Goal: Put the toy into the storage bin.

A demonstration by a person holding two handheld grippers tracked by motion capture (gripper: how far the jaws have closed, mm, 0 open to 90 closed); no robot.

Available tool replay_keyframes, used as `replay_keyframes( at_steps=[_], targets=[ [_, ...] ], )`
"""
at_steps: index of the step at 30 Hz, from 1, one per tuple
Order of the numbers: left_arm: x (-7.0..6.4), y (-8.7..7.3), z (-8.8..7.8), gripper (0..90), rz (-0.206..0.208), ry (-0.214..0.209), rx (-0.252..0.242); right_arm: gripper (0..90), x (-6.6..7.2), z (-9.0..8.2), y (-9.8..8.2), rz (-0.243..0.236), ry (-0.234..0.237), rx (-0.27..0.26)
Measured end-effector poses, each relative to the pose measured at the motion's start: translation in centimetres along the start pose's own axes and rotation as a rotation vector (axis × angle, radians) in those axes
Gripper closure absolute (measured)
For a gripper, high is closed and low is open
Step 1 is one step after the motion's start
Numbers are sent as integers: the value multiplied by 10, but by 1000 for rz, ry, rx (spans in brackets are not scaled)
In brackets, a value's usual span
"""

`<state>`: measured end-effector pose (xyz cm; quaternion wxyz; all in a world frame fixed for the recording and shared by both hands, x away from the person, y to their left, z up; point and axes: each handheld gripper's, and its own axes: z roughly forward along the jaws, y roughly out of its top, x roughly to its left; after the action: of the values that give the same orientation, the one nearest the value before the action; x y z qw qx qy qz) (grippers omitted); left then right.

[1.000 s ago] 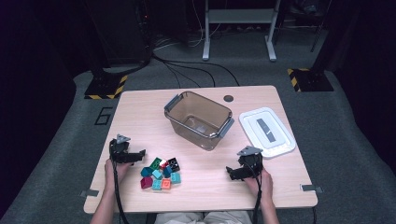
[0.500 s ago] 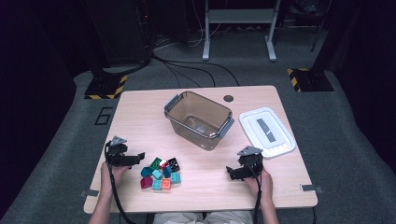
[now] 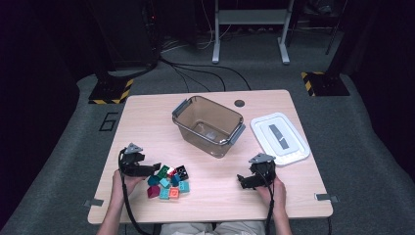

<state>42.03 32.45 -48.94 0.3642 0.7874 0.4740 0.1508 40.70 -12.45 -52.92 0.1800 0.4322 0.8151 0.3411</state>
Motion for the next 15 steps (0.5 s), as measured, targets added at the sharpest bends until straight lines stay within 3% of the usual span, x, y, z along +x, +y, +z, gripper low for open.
replay_keyframes(
  at_steps=[4, 15],
  targets=[
    [-5, 1, 3, 207, 25, -12, 20, 1, 0, 0, 0, 1, -2, 1],
    [-9, 2, 10, 563, 65, -48, 84, 2, 0, 0, 0, -2, -2, -1]
  ],
)
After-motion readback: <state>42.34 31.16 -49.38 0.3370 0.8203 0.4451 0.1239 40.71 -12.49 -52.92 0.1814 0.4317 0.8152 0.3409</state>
